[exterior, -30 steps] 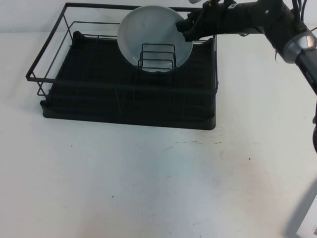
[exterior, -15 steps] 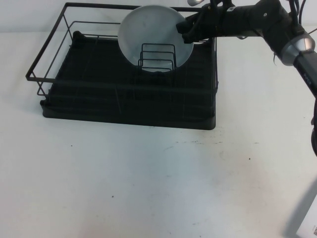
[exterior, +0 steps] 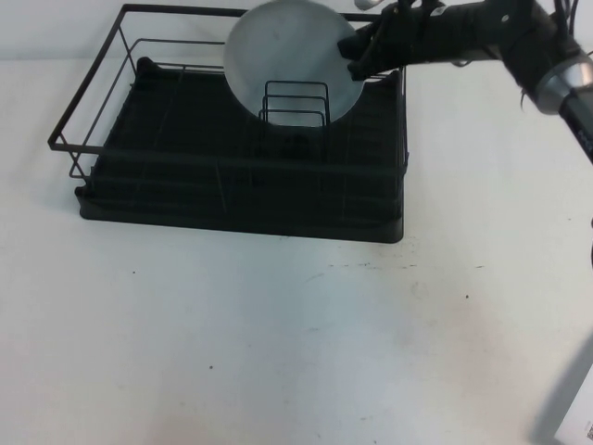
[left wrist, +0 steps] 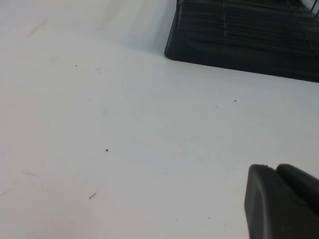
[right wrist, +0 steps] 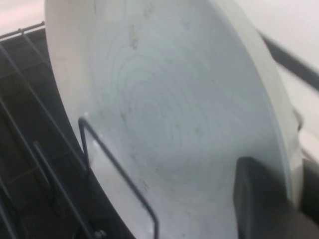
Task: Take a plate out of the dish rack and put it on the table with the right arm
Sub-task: Grasp the plate from the shelf, then place the plate from the table
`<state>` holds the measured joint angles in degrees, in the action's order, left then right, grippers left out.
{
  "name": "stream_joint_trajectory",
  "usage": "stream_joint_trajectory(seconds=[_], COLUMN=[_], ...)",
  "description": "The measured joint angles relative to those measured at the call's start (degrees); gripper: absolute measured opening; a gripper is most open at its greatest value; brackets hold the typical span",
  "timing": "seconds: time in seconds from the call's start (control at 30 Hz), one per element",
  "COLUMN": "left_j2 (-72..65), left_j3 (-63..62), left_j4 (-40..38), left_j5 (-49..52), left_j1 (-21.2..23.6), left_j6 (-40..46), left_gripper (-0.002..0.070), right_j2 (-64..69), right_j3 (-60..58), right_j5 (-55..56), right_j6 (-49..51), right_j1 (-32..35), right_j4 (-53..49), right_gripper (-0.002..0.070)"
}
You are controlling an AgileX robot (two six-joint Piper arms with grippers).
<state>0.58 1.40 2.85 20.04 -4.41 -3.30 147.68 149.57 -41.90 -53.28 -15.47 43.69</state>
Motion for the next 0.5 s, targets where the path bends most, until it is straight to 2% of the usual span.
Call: stream_joint_trajectory(seconds=[0.33, 0.5], left_j2=[0.0, 0.0], left_j3=[0.0, 0.0], left_j4=[0.0, 0.0], left_j5=[0.0, 0.0], left_j1=[0.0, 0.0], left_j6=[0.0, 0.0], left_gripper=[-0.0004, -0.0004], right_j2=[-9.72, -16.02], right_j3=[0.0, 0.0], right_j5=[-5.92, -14.14], right_j6=[1.61, 10.0], right_j1=[1.03, 1.03], right_j4=[-3.26, -8.18], right_gripper=[0.006, 0.006])
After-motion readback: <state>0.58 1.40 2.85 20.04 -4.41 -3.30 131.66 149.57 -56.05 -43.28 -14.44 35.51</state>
